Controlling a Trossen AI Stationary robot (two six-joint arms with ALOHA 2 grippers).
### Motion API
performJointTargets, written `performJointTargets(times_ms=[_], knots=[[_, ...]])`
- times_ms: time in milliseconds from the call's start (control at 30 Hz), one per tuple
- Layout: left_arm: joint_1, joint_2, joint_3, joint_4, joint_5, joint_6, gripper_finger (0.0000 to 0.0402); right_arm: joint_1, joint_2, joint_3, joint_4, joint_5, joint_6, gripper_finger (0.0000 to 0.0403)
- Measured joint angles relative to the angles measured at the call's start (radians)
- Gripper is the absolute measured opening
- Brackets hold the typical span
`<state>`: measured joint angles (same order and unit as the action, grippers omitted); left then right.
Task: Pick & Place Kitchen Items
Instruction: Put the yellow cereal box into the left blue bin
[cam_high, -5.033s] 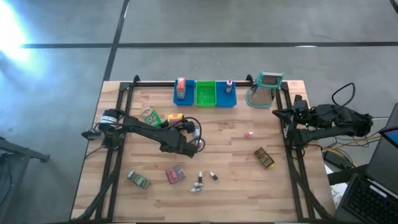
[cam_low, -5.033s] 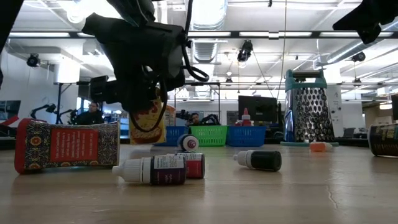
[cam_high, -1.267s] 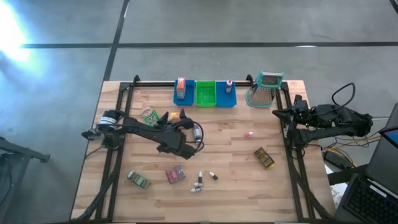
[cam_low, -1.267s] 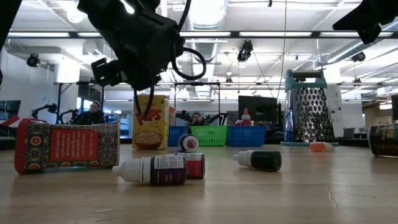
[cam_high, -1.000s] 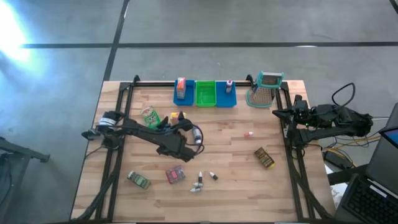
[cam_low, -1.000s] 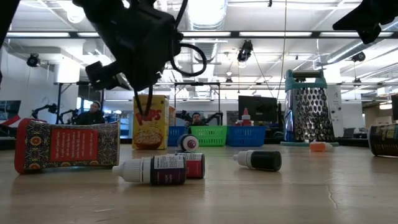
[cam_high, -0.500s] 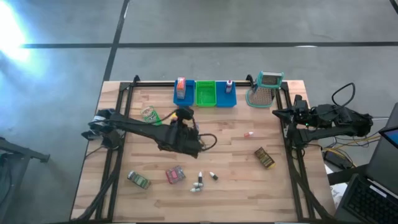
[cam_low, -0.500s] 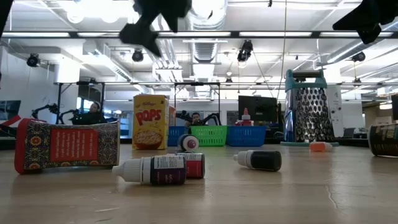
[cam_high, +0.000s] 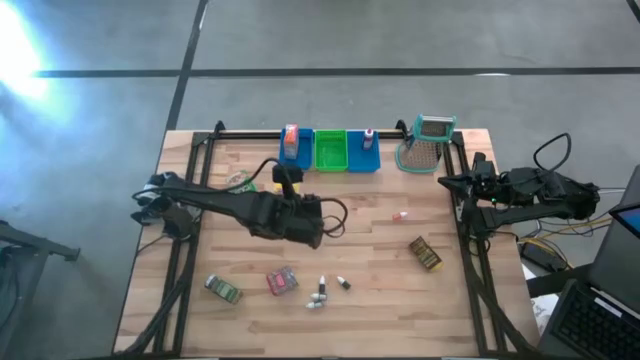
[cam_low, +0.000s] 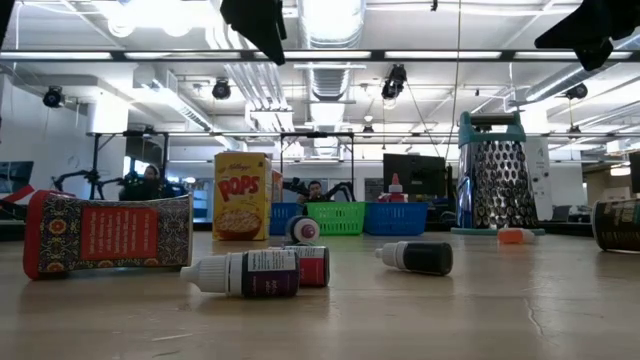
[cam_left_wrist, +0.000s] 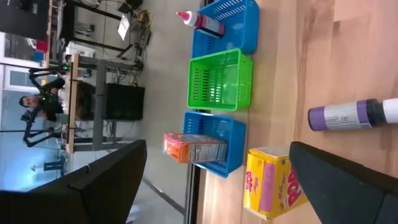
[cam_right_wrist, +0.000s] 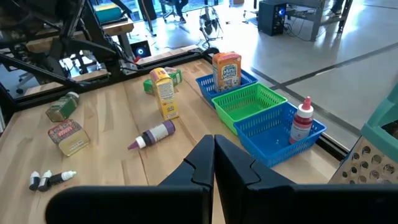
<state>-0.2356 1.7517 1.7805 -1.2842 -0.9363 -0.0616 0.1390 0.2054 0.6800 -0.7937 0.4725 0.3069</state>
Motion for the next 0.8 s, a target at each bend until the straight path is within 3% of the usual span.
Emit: performJointTargets(times_ms=[367, 533, 667, 800], knots=[[-0.031, -0.002, 0.001, 0.004, 0.005, -0.053, 0.0399, 0.000, 0.000, 0.000, 0.000, 0.000, 0.000, 0.0008], [-0.051, -0.002, 0.001, -0.012, 0.021, -0.149, 0.0399, 0.000, 0.000, 0.000, 0.000, 0.000, 0.000, 0.0008], [-0.040, -0.031, -0.001, 0.005, 0.161, -0.239, 0.0399, 0.000, 0.000, 0.000, 0.000, 0.000, 0.000, 0.0008], [-0.015, -0.108, -0.062, 0.106, 0.261, -0.158, 0.0399, 0.000, 0.000, 0.000, 0.000, 0.000, 0.000, 0.0008]])
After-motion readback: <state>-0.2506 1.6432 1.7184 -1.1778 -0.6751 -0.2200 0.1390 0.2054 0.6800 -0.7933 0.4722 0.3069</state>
